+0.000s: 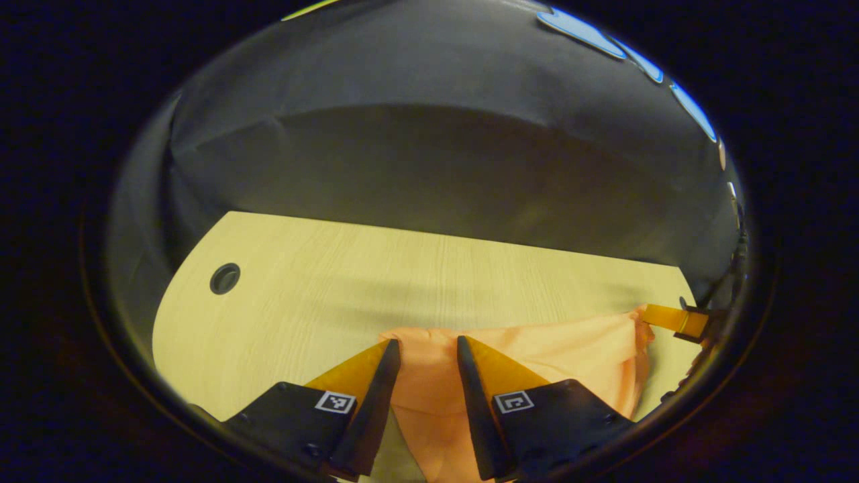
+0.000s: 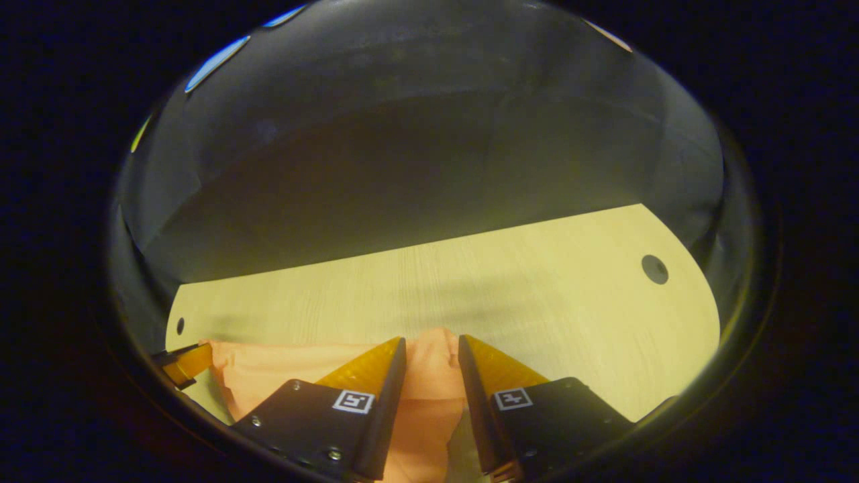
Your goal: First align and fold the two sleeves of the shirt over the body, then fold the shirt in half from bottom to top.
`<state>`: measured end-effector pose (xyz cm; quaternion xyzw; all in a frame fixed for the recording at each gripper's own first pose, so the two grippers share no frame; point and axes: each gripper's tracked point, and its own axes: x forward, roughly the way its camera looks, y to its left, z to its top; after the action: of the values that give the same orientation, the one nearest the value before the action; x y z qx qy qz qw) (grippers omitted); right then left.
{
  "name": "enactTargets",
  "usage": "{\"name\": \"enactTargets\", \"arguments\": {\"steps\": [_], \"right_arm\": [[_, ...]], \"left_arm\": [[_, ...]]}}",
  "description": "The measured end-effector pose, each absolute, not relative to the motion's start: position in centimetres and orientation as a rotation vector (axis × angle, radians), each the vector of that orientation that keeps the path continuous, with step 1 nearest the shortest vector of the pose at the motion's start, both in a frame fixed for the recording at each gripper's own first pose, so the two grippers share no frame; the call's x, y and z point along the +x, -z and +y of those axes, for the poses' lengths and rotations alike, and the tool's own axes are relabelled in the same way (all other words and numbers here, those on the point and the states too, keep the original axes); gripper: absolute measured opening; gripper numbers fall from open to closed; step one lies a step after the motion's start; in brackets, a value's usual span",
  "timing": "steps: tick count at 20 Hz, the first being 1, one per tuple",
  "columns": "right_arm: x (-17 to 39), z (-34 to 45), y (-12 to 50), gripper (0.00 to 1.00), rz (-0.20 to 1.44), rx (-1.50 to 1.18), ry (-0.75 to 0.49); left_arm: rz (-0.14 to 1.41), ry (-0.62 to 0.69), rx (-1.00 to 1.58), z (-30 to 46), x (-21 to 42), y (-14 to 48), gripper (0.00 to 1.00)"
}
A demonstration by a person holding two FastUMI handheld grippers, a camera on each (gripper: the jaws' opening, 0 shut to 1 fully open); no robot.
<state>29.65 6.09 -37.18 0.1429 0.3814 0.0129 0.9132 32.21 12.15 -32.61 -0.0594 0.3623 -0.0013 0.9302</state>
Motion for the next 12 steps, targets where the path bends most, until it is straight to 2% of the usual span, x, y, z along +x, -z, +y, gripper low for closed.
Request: {"name": "enactTargets", "arguments": {"steps": [1, 3, 4, 5, 6, 8, 9, 10, 12], "right_arm": [[29.3, 6.0, 36.3, 0.46, 0.773, 0.294, -0.03], [28.3, 6.1, 34.1, 0.5, 0.751, 0.291, -0.042], [27.9, 6.0, 33.1, 0.51, 0.735, 0.29, -0.048], [27.2, 5.9, 32.0, 0.47, 0.723, 0.286, -0.054], [26.6, 5.6, 30.9, 0.51, 0.706, 0.282, -0.06], [25.0, 5.3, 28.2, 0.5, 0.67, 0.267, -0.074], [24.1, 5.2, 26.8, 0.5, 0.654, 0.255, -0.082], [23.1, 5.2, 25.1, 0.5, 0.639, 0.244, -0.092], [20.9, 5.3, 21.3, 0.5, 0.597, 0.231, -0.107]], "left_arm": [[0.729, 0.01, -0.131, 11.9, 31.9, 31.6, 0.65], [0.704, 0.018, -0.142, 11.5, 31.3, 29.4, 0.66], [0.69, 0.021, -0.144, 11.4, 30.7, 27.9, 0.6], [0.677, 0.023, -0.145, 11.2, 30.1, 26.5, 0.65], [0.666, 0.026, -0.147, 11.0, 29.4, 25.2, 0.65], [0.641, 0.026, -0.154, 10.7, 27.6, 22.1, 0.66], [0.629, 0.026, -0.159, 10.5, 26.5, 20.5, 0.6], [0.618, 0.023, -0.163, 10.3, 25.3, 18.7, 0.65], [0.588, 0.021, -0.176, 10.2, 22.3, 15.0, 0.65]]}}
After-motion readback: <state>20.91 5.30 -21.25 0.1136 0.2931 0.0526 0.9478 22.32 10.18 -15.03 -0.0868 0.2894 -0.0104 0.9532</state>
